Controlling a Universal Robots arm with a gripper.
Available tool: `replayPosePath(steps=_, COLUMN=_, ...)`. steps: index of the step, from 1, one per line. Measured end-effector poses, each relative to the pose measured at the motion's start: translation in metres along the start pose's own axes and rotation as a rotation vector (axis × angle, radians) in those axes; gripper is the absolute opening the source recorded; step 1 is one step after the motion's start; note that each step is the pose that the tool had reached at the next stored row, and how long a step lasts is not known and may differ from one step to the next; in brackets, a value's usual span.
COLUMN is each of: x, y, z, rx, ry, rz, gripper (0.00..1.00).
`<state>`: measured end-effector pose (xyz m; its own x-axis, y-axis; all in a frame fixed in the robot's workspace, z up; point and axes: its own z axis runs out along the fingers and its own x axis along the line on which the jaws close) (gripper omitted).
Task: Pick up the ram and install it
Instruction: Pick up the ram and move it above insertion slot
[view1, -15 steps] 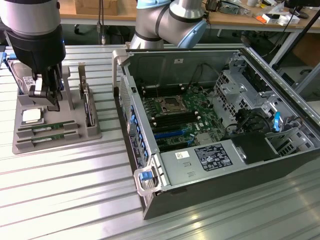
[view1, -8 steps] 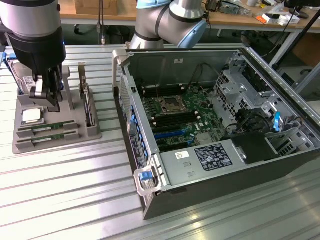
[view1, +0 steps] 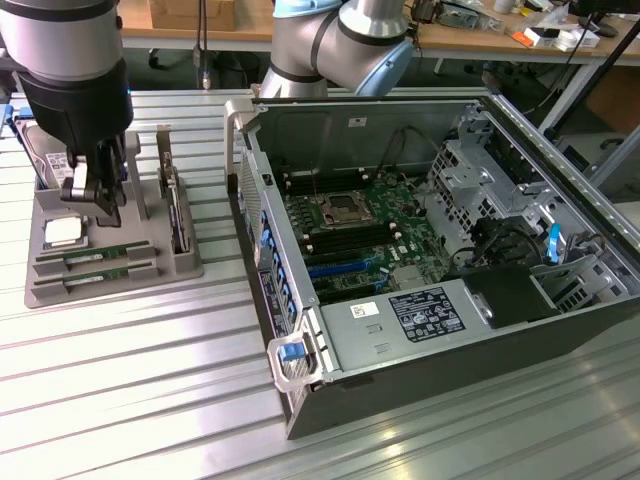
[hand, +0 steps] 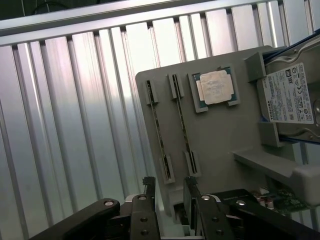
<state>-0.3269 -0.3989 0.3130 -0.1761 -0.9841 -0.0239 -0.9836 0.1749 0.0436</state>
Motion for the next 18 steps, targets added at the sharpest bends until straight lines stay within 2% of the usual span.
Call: replayPosePath(steps=18, x=0.0002, y=-0.0004, z=0.0094, rx=0.0, ry=0.0, rz=0.0, gripper=0.36)
